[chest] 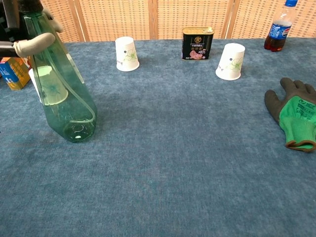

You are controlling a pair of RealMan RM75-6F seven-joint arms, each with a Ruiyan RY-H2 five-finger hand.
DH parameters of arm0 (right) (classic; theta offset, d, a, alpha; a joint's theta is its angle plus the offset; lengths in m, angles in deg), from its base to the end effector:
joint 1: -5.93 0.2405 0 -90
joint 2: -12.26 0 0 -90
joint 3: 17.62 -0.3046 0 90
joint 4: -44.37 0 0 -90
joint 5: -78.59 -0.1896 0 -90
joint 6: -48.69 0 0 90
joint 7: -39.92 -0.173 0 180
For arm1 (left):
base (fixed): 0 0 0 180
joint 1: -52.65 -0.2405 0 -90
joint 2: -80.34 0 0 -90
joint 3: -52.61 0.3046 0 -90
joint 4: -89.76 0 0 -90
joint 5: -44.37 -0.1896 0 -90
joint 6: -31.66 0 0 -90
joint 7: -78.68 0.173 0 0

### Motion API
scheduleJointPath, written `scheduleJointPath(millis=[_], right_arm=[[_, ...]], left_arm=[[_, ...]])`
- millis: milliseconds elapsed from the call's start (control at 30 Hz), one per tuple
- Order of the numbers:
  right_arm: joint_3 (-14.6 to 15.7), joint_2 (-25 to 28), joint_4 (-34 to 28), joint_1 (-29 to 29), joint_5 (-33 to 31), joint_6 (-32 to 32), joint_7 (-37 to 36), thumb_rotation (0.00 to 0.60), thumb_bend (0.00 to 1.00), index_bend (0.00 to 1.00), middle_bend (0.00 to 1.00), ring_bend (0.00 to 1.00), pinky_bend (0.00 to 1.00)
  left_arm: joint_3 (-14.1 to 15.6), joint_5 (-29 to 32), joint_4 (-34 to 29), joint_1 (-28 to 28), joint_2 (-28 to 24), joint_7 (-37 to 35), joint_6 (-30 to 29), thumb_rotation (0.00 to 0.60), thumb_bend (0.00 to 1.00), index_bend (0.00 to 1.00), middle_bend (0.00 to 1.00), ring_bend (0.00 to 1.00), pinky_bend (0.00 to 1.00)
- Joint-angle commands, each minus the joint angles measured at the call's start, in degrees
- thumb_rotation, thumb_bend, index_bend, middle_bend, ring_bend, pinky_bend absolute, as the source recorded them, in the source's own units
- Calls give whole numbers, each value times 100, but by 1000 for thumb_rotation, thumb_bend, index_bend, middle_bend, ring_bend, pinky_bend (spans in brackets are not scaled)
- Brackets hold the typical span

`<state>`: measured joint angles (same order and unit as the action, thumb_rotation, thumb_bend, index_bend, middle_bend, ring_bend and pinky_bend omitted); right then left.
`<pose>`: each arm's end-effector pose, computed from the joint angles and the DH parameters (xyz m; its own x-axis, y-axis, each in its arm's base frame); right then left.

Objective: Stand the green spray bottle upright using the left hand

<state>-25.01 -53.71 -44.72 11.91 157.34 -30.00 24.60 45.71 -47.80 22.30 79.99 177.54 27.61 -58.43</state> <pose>-0.3707 -0.2336 0.1970 0.1345 0.0034 0.9909 -0.9856 0.1035 0.1335 -0.2212 0.3315 0.0399 -0.5534 0.1992 0.8087 0.6836 -0.4460 0.5777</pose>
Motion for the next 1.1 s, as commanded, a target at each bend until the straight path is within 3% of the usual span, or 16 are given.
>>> scheduleJointPath(millis=[33, 333, 500, 633, 800, 1100], right_arm=[[2, 7, -12, -1, 3, -1, -3, 600, 190, 233, 295, 119, 157], [20, 19, -27, -18, 4, 5, -60, 600, 190, 230, 295, 119, 156], [24, 27, -32, -20, 2, 13, -67, 600, 190, 229, 296, 118, 156], [27, 36, -42, -21, 11, 12, -84, 600, 191, 229, 296, 119, 156], [31, 42, -52, -23, 20, 14, -107, 600, 190, 229, 297, 119, 157], [39, 49, -63, -32, 35, 2, -130, 600, 191, 229, 297, 119, 156]], left_arm=[[4, 17, 52, -37, 33, -41, -33, 600, 328, 530, 500, 508, 519], [39, 7, 47, -110, 10, 24, -64, 600, 331, 483, 470, 436, 486], [35, 2, 21, -130, -10, 88, -76, 600, 330, 436, 416, 366, 336], [25, 5, -7, -154, -20, 158, -98, 600, 330, 414, 372, 318, 339], [56, -5, -31, -206, -31, 225, -130, 600, 331, 390, 326, 268, 221], [104, -39, -19, -276, -34, 308, -160, 600, 331, 383, 318, 261, 256]])
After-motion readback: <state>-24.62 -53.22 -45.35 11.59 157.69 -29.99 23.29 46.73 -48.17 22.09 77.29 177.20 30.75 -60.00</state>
